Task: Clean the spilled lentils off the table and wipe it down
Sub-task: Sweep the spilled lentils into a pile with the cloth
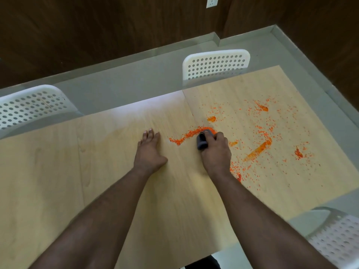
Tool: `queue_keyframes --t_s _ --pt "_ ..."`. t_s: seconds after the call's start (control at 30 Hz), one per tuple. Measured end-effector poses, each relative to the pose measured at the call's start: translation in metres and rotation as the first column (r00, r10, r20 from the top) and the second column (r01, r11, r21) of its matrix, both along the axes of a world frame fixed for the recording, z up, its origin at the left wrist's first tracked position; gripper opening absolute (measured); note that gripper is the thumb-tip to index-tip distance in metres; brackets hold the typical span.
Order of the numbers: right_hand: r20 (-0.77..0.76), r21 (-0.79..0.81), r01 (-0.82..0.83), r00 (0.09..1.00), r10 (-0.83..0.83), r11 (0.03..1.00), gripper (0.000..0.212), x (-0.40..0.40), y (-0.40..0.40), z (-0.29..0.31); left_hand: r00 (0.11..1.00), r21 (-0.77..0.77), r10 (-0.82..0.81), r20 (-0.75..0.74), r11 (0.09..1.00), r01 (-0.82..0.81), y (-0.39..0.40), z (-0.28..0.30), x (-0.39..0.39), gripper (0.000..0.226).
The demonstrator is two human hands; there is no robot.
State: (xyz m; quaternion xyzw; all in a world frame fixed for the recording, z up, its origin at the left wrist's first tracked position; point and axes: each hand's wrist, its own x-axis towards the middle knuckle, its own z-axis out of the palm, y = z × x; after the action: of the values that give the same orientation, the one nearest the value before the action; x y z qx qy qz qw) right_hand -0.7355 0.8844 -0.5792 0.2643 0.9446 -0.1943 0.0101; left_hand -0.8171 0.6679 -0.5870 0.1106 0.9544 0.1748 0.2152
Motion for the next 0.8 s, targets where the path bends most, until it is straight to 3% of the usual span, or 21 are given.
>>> queue_keyframes --t_s 0.13,0.3,0.4,0.67,0.8 --pt "-0.065 -0.026 -0.006 0.998 0.004 1.0 0.059 0.003 -0.012 0.008 0.999 -0.039 -0.022 0.024 0.999 0.023 0.003 0.005 -0.011 0.119" --pt "-0.057 -0.069 -0.376 0.926 0.373 0.924 0.061 -0.006 -0.062 0.009 0.998 -0.017 -0.053 0.026 0.998 0.054 -0.005 0.003 -0.016 0.119" --pt "-0.005 -0.045 -0.468 0.884 0.468 0.883 0.062 -0.018 -0.08 0.005 0.998 0.009 -0.061 -0.002 0.998 0.061 -0.006 0.002 -0.017 0.107" --pt "0.001 -0.002 -0.168 0.986 0.168 0.986 0.057 -0.047 -0.03 0.005 0.999 -0.073 0.014 0.028 0.997 -0.012 0.009 0.015 -0.02 0.131" --pt "0.0 -0.003 -0.002 1.0 0.002 1.0 0.061 -0.045 0.006 0.003 0.998 -0.025 0.038 0.05 0.999 -0.037 0.019 0.02 -0.027 0.117"
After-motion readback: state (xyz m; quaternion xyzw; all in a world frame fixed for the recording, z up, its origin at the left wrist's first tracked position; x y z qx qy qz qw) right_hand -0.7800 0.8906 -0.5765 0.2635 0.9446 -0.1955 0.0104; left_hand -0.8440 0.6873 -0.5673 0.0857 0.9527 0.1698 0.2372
